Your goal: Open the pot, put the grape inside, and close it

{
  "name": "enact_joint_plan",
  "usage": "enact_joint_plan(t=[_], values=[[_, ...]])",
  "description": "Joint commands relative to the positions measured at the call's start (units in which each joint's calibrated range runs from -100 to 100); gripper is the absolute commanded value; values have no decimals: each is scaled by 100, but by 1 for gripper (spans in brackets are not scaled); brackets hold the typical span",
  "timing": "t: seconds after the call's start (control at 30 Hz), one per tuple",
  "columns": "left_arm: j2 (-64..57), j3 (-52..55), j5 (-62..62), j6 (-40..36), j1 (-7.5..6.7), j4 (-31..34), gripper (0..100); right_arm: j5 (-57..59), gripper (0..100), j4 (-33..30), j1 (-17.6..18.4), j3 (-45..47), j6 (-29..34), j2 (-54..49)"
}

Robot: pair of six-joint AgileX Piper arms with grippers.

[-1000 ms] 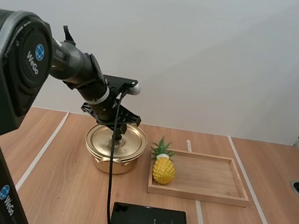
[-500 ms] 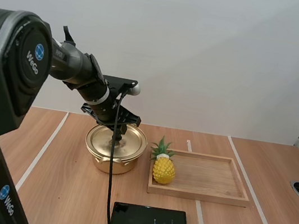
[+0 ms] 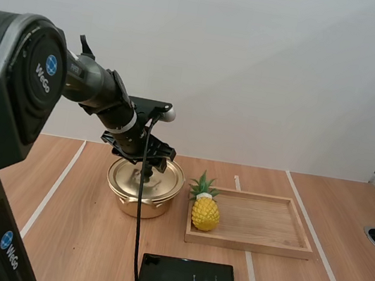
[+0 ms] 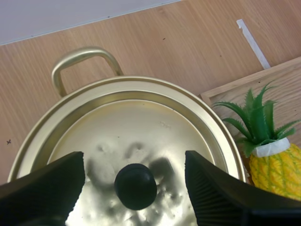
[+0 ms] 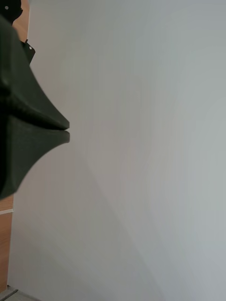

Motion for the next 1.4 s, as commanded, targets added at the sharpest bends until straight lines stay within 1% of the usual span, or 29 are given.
enact_joint_plan(t=[0.0,0.37,0.5,0.73,0.87,0.9,0.93,0.97,1.0,1.03,1.07,1.2,1.37], values=[[-34,21,-310,48,-18,-50,100,0,0,-28,-18,9,-44,-73],[-34,21,-598,48,-18,-59,100,0,0,-23,-18,9,-82,-73],[-143,-160,-813,56,-18,-46,100,0,0,-33,-18,9,-83,-73],[-904,-1298,-795,56,0,-46,100,0,0,-55,-18,9,-83,-73],[-1456,-2153,-814,56,0,-46,100,0,0,-199,-18,9,-83,-73],[-1578,-2364,-833,56,0,-46,98,0,0,-250,-18,9,-83,-73],[-1691,-2559,-873,56,0,-46,83,0,0,-282,-18,9,-83,-73],[-1779,-2708,-894,56,0,-46,64,0,0,-296,-18,9,-83,-61],[-1883,-2878,-914,20,0,-46,38,0,0,-321,-18,9,-83,-61],[-1988,-3028,-940,-68,0,-46,15,-2,0,-322,-18,9,-83,-61],[-2091,-3137,-956,-148,0,-32,0,-46,0,-322,-18,9,-83,-61],[-2527,-3516,-983,-187,0,101,0,-407,0,-292,-18,9,-83,-61],[-3265,-3561,-1222,-277,0,276,0,-1123,0,-253,-18,9,-90,-61]])
